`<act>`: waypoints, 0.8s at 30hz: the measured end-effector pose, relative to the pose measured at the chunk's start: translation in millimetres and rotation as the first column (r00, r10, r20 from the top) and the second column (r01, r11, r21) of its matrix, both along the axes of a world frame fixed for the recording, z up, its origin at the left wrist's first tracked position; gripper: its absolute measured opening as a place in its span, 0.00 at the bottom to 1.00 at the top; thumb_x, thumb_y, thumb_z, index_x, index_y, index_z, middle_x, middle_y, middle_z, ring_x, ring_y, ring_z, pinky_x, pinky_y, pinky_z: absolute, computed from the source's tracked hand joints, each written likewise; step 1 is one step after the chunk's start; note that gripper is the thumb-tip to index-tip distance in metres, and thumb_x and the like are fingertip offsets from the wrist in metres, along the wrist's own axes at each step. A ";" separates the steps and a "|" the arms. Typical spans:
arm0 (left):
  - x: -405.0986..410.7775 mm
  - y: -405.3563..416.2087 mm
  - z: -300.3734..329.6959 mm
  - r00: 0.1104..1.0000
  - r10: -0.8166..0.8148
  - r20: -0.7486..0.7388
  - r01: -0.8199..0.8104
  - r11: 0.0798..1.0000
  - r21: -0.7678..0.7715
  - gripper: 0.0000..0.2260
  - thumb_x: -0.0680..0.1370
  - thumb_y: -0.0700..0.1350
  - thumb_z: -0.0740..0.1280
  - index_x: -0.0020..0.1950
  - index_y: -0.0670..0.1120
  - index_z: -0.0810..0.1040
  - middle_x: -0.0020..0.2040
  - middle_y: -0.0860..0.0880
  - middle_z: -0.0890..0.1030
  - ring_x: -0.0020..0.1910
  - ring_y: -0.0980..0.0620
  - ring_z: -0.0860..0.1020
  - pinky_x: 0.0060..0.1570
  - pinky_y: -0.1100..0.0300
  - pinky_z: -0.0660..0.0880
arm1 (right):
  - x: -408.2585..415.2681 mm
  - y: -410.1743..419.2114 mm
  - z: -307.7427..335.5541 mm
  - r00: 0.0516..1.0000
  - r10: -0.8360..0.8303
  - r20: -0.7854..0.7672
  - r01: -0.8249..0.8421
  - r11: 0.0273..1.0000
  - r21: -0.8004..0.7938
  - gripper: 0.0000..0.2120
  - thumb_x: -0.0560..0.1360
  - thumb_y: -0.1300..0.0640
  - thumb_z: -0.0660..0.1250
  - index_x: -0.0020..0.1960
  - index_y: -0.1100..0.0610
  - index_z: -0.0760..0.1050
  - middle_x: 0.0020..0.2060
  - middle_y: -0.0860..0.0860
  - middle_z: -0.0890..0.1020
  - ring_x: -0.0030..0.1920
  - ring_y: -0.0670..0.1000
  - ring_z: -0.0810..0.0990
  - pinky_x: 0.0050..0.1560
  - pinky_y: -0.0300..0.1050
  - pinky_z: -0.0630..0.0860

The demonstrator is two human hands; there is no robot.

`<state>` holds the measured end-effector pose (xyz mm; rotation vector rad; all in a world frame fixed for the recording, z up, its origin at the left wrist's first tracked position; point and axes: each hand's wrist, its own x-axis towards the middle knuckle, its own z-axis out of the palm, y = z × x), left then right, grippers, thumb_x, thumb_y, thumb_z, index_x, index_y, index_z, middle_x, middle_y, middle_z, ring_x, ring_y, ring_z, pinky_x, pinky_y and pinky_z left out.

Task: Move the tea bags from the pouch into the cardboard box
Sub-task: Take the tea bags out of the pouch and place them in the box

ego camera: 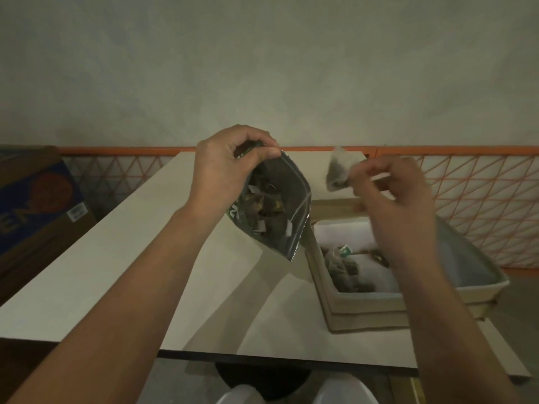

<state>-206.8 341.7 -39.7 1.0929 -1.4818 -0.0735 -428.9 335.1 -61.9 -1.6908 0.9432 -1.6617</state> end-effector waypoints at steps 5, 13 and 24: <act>-3.8 -1.7 -1.4 1.000 0.017 -0.019 -0.017 1.000 -0.001 0.07 0.75 0.43 0.76 0.47 0.55 0.84 0.47 0.56 0.85 0.52 0.52 0.84 0.58 0.49 0.81 | -29.1 -5.9 -4.5 0.996 0.006 0.084 -0.018 0.989 0.146 0.03 0.77 0.59 0.68 0.45 0.55 0.76 0.42 0.55 0.84 0.37 0.54 0.84 0.40 0.46 0.82; -8.6 -3.6 -4.9 1.000 -0.001 -0.014 0.002 1.000 0.011 0.08 0.75 0.44 0.76 0.46 0.58 0.83 0.49 0.54 0.86 0.54 0.51 0.84 0.58 0.47 0.81 | -25.4 -18.1 -45.4 0.936 0.110 -0.335 0.033 0.918 0.395 0.04 0.76 0.57 0.70 0.43 0.54 0.79 0.41 0.53 0.82 0.35 0.54 0.83 0.37 0.45 0.81; 0.4 1.2 -3.7 0.999 -0.031 -0.044 0.031 1.000 0.004 0.09 0.74 0.42 0.76 0.47 0.56 0.83 0.49 0.53 0.86 0.54 0.51 0.84 0.60 0.48 0.80 | -17.4 -20.0 -41.9 0.419 0.385 -0.822 0.119 0.875 0.470 0.14 0.81 0.48 0.61 0.43 0.54 0.79 0.36 0.48 0.79 0.38 0.47 0.76 0.36 0.39 0.67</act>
